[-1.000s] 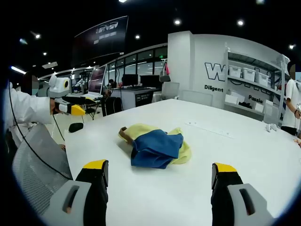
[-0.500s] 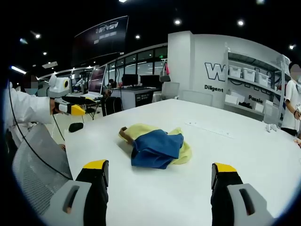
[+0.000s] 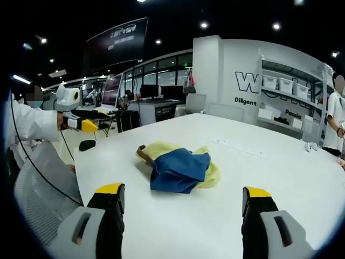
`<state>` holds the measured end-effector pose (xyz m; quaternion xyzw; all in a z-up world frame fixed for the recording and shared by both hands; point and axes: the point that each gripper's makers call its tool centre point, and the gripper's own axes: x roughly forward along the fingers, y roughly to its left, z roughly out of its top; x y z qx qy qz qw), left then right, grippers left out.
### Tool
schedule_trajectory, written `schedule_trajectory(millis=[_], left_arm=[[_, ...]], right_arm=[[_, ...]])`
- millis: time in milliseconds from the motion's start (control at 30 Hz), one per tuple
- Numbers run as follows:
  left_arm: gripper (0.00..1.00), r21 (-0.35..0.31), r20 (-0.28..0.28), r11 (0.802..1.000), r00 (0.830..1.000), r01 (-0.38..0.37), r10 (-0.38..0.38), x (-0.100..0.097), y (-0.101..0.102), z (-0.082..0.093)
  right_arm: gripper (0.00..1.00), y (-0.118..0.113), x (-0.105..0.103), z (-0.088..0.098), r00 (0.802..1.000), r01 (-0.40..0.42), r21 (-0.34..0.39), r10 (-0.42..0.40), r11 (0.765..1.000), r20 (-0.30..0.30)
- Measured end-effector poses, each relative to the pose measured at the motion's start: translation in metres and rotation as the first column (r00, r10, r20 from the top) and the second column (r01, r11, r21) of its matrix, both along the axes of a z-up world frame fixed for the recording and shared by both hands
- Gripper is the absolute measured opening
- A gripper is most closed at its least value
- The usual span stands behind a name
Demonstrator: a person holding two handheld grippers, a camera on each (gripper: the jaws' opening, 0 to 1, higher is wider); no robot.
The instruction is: Fold the garment on the visible template until the final outline fits inside the template.
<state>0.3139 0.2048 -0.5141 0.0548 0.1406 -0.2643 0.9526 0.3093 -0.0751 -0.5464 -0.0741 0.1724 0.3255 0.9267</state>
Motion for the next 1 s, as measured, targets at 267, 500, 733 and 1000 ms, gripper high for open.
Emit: schedule_trajectory(millis=[267, 500, 733, 1000], left_arm=[[0.74, 0.001, -0.001, 1.0, 1.0, 0.002, -0.002, 0.0002, -0.0007, -0.0014], [0.74, 0.002, -0.002, 1.0, 1.0, 0.004, -0.004, -0.0007, -0.0006, -0.0027], [0.74, 0.001, 0.0, 1.0, 1.0, 0.004, -0.004, -0.0004, -0.0004, -0.0021], [0.74, 0.002, 0.0, 1.0, 1.0, 0.004, -0.004, 0.0001, -0.0001, -0.0021]], right_arm=[[0.92, 0.0005, -0.0007, -0.002, 1.0, -0.002, -0.002, 0.002, 1.0, -0.003], [0.92, 0.0002, -0.0008, -0.0024, 1.0, -0.001, -0.004, 0.001, 1.0, -0.003], [0.92, 0.0014, -0.0009, -0.0025, 1.0, -0.005, -0.003, 0.005, 1.0, -0.005], [0.9, 0.0094, 0.0012, -0.0027, 1.0, -0.029, -0.01, 0.029, 1.0, -0.007]])
